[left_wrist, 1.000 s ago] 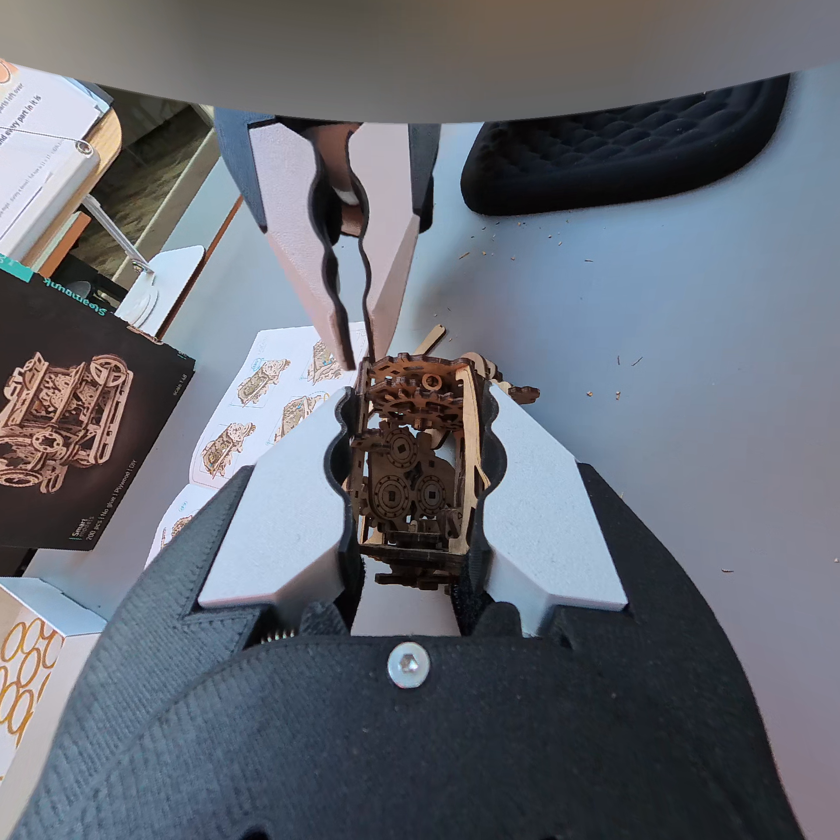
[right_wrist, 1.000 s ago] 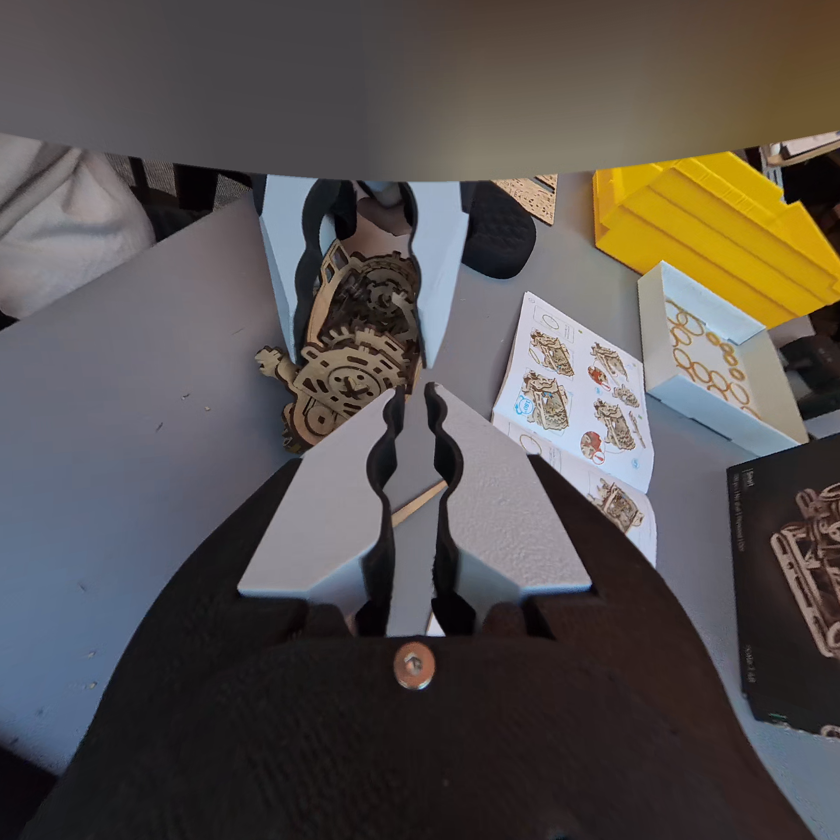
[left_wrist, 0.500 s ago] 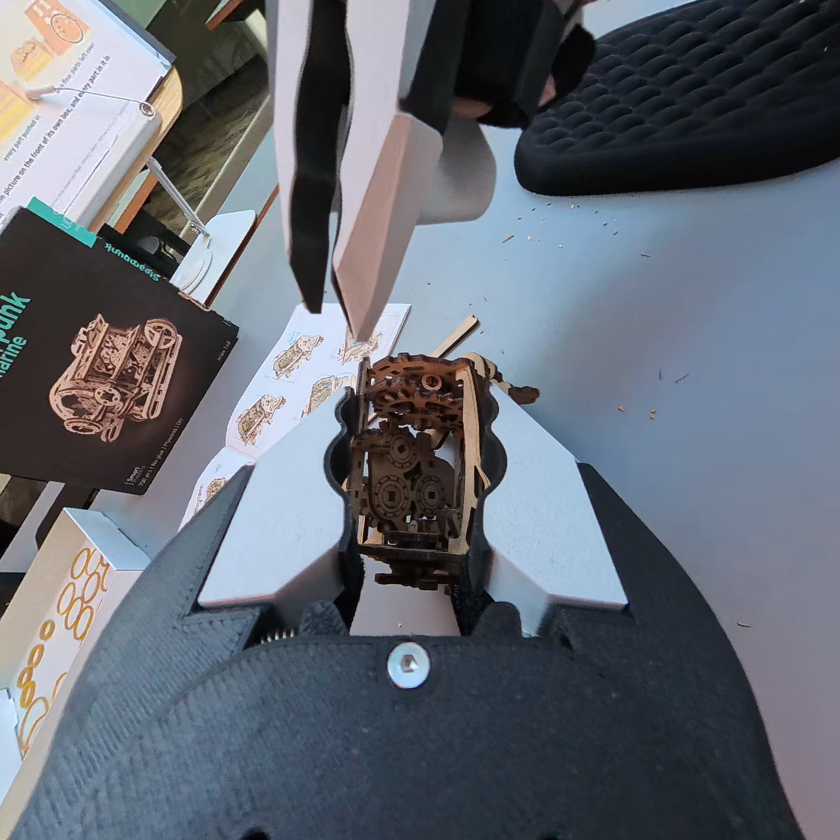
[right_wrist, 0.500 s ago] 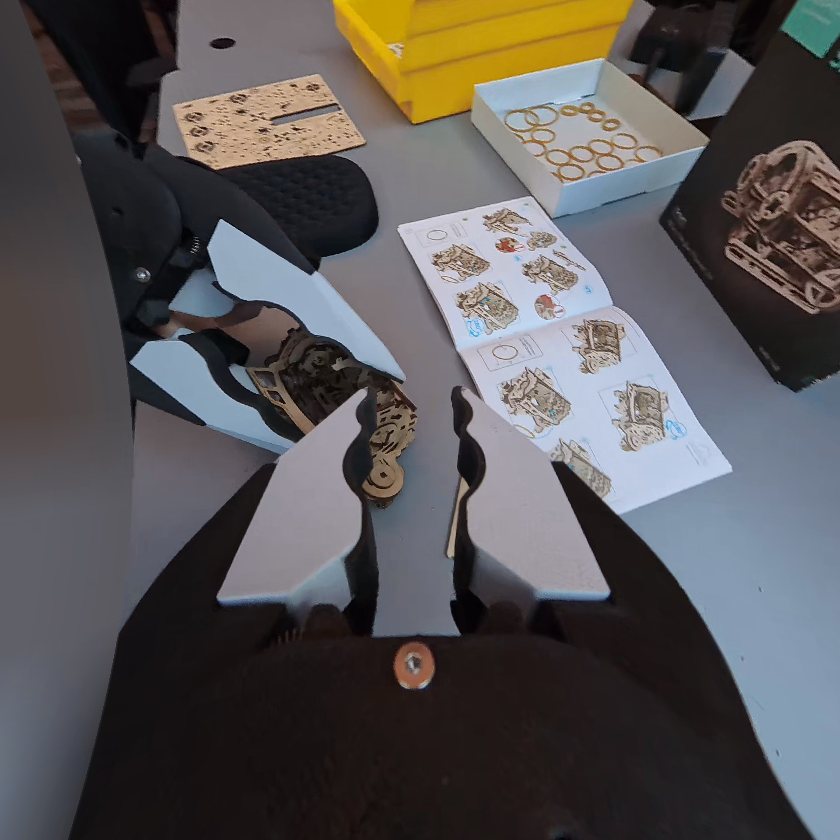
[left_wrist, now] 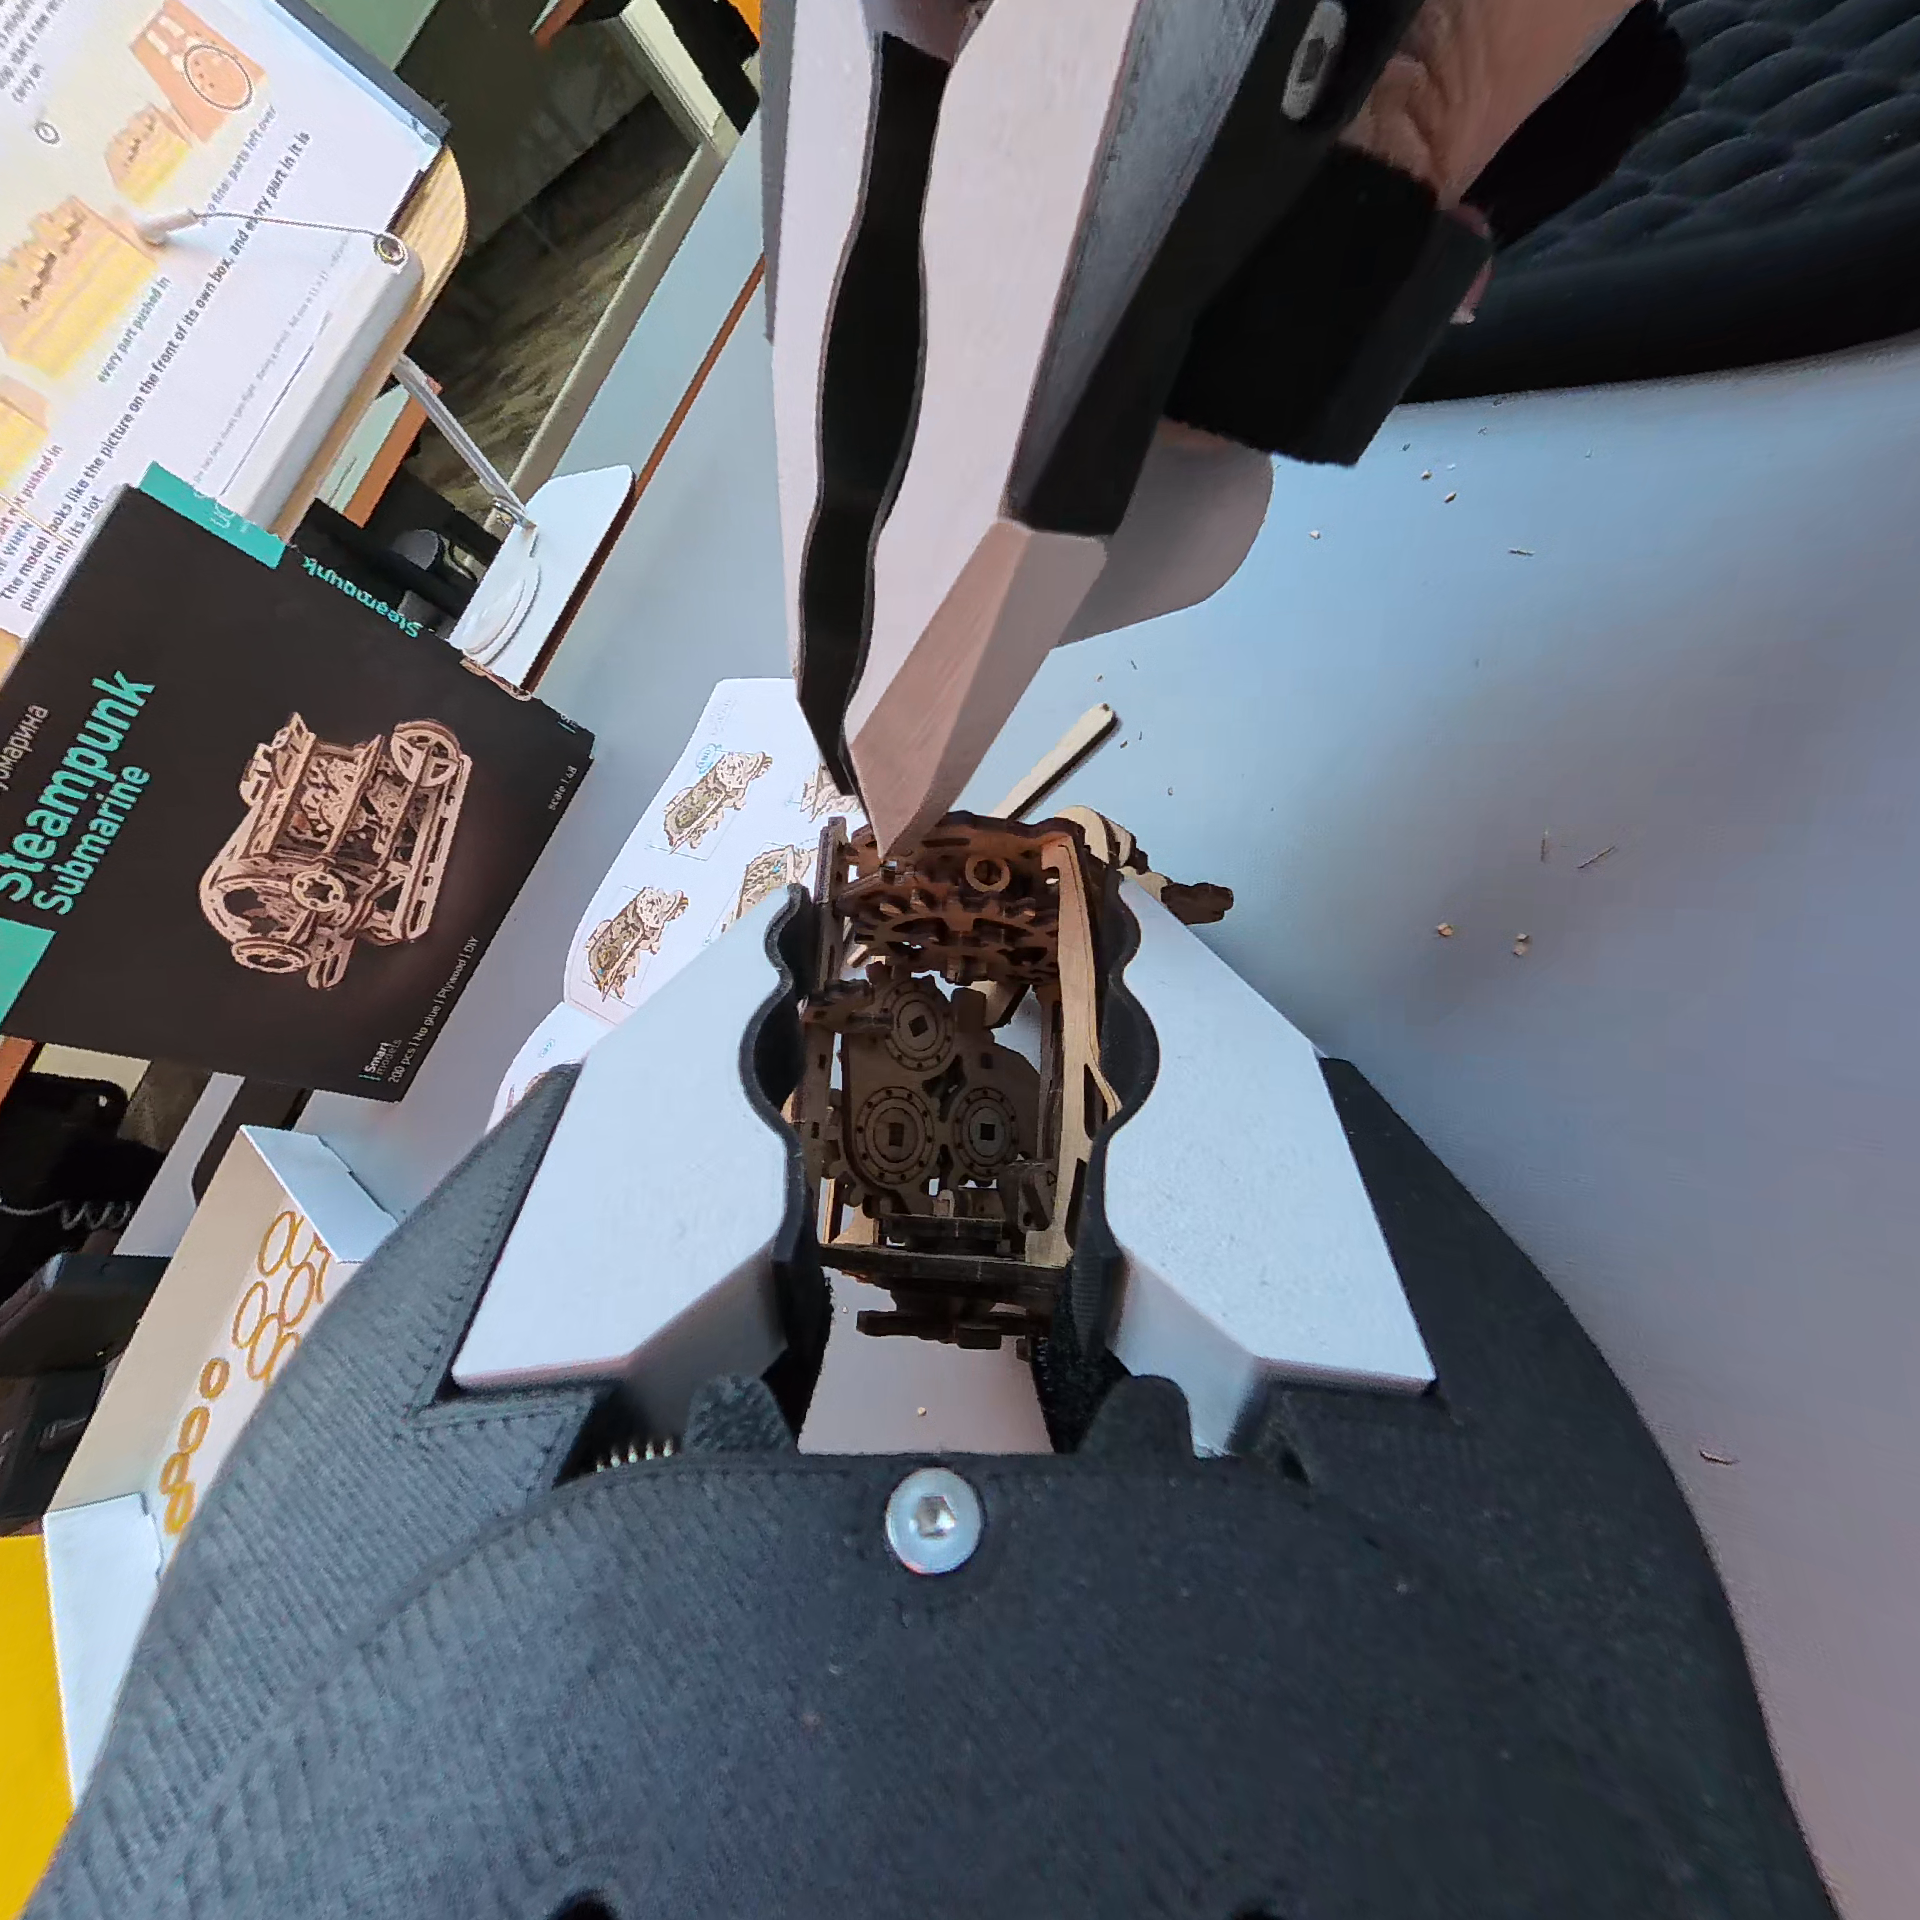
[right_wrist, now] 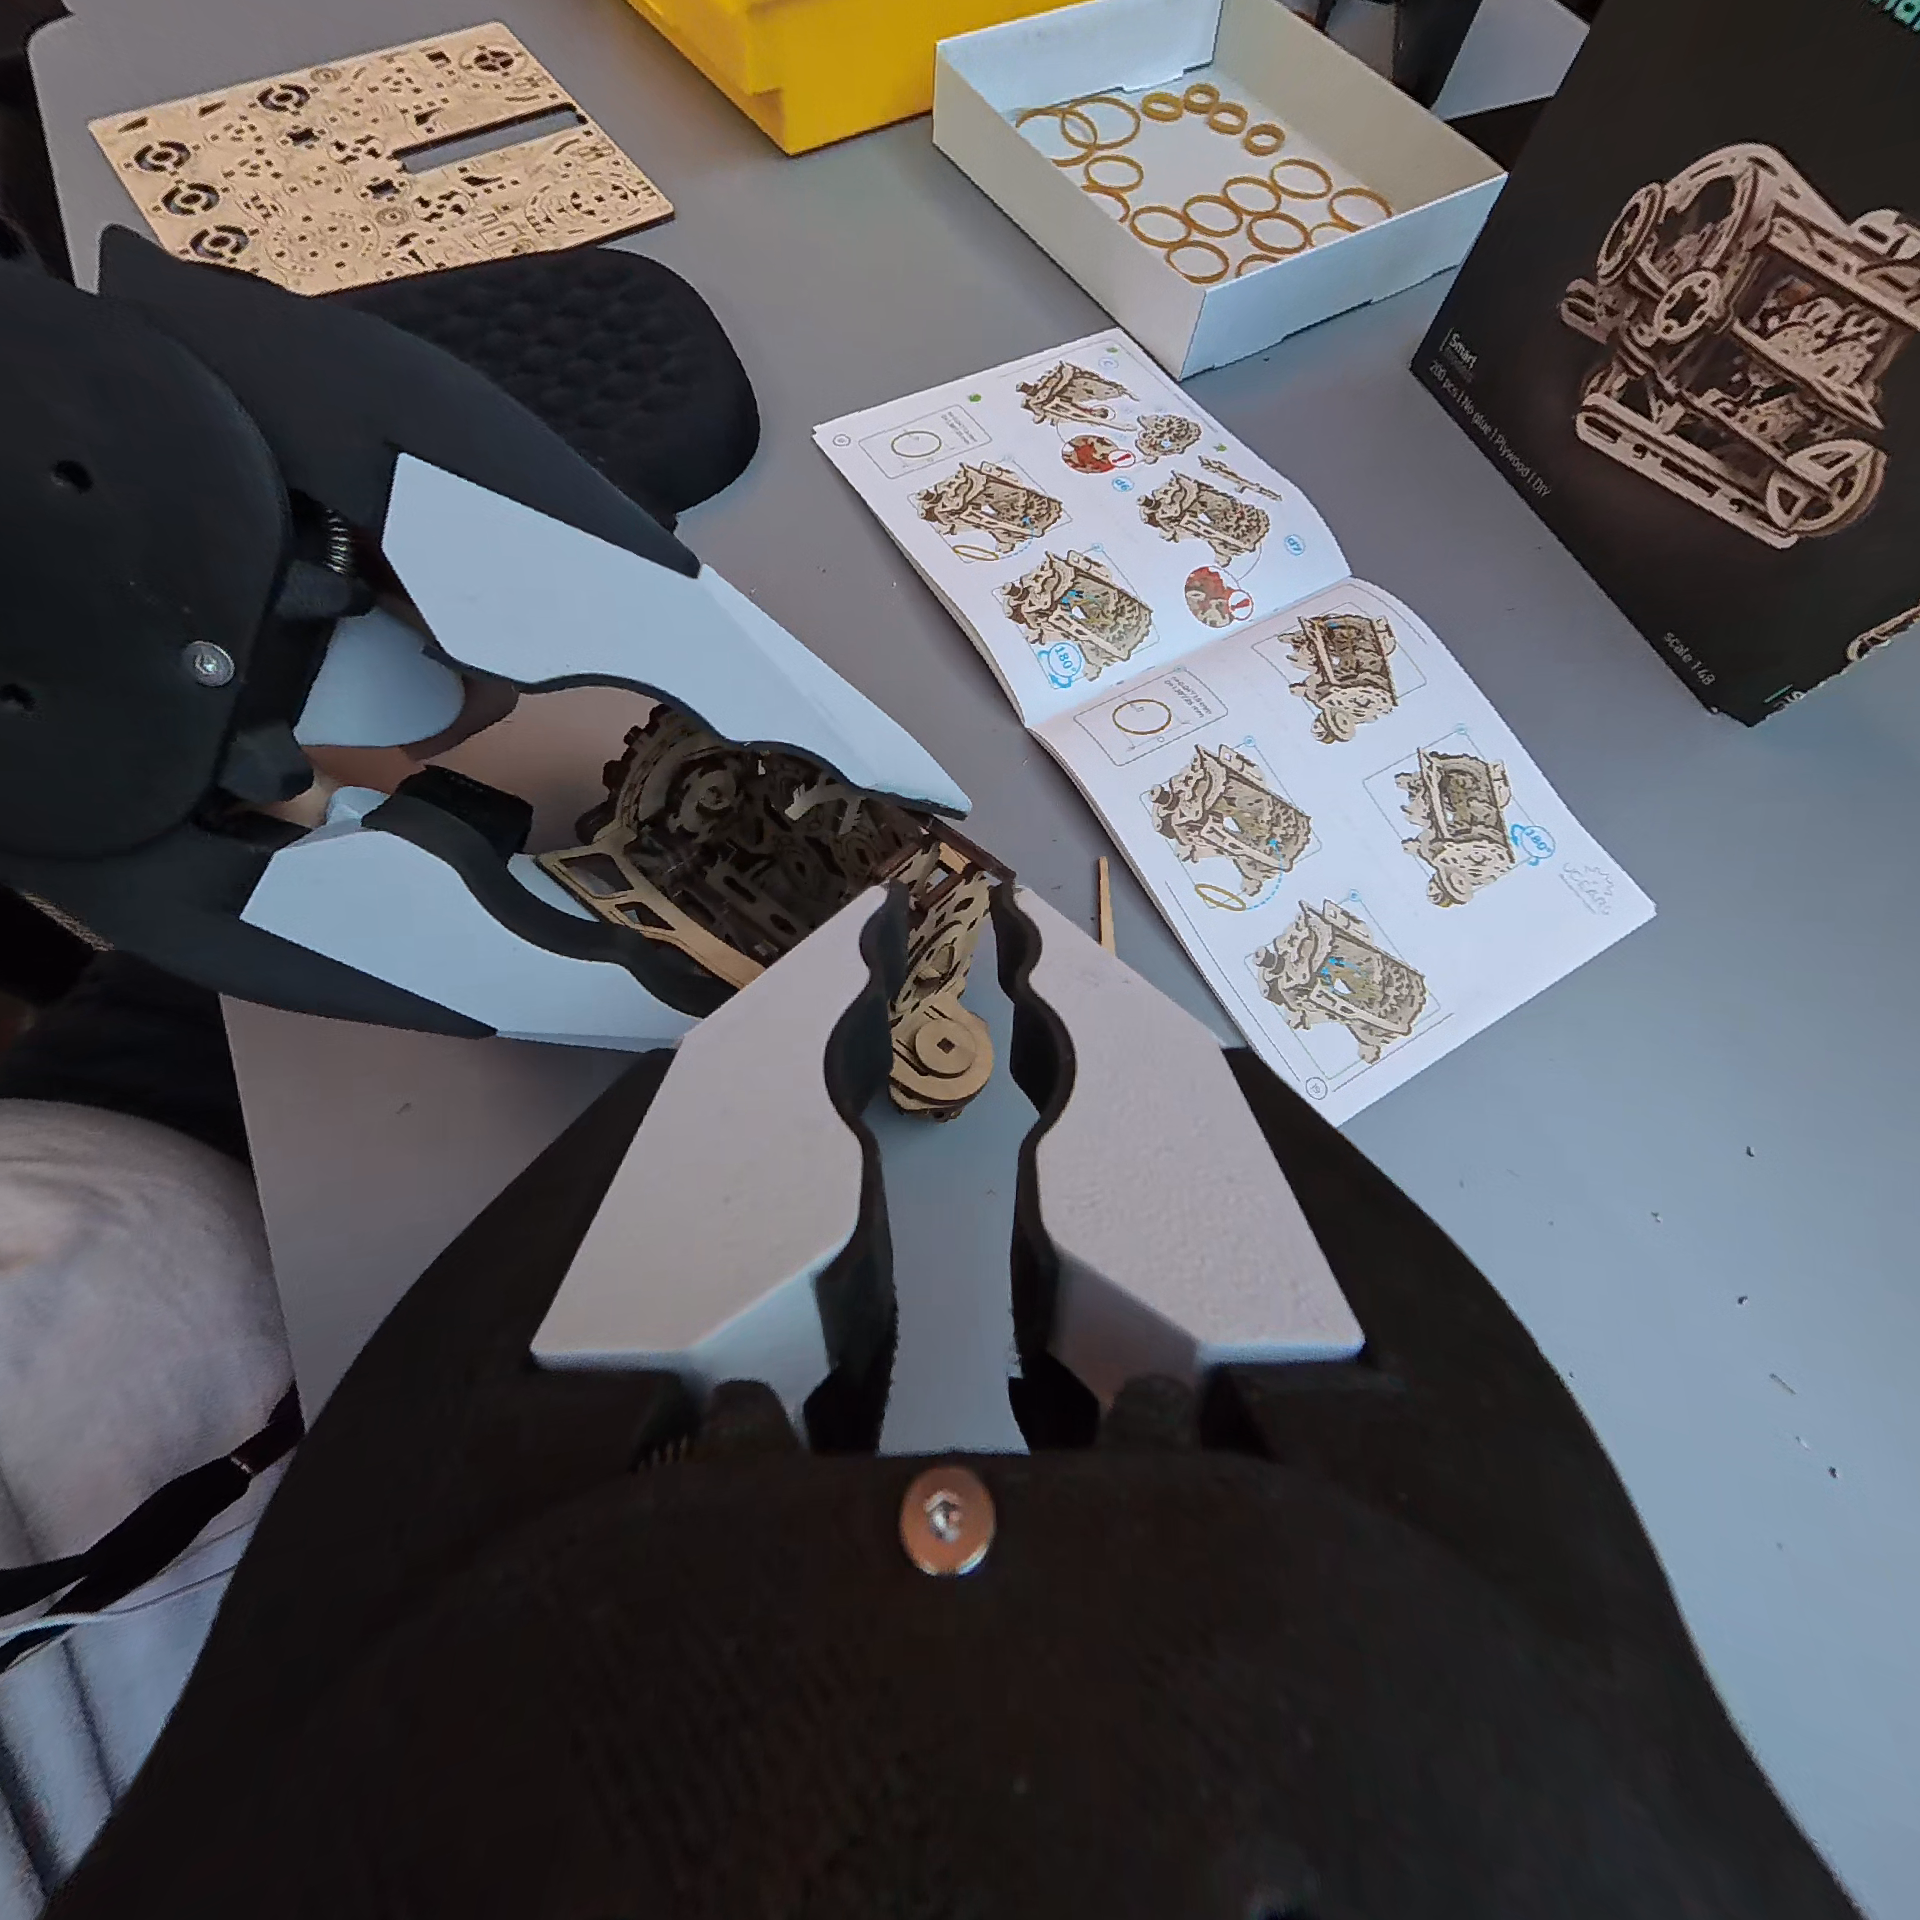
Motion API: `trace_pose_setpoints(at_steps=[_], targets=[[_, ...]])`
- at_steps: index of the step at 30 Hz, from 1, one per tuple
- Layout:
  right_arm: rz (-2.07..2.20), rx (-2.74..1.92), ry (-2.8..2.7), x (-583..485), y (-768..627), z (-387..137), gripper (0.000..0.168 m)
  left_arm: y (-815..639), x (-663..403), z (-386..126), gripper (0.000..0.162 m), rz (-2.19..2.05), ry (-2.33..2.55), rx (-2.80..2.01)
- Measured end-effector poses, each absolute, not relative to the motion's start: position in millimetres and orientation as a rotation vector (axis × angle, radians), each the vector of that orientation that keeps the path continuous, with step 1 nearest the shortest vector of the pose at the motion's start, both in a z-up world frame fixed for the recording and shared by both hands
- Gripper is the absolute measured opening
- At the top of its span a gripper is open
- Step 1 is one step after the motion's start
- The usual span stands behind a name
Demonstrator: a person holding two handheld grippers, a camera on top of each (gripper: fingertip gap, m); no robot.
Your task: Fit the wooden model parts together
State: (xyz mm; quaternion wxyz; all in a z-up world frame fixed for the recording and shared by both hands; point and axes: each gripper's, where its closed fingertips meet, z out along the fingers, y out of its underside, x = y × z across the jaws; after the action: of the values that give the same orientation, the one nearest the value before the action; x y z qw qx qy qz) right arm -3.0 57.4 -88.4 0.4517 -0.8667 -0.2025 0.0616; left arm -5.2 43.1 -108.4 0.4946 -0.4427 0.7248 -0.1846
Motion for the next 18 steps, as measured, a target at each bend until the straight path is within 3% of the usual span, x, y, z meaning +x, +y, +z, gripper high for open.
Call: trace_pose_setpoints(at_steps=[18], targets=[[0.197,-2.176,-0.407,-5.8,56.3,-90.9,0.004,43.3,-5.1,-108.7,0.054,-0.408,1.743,-1.072]])
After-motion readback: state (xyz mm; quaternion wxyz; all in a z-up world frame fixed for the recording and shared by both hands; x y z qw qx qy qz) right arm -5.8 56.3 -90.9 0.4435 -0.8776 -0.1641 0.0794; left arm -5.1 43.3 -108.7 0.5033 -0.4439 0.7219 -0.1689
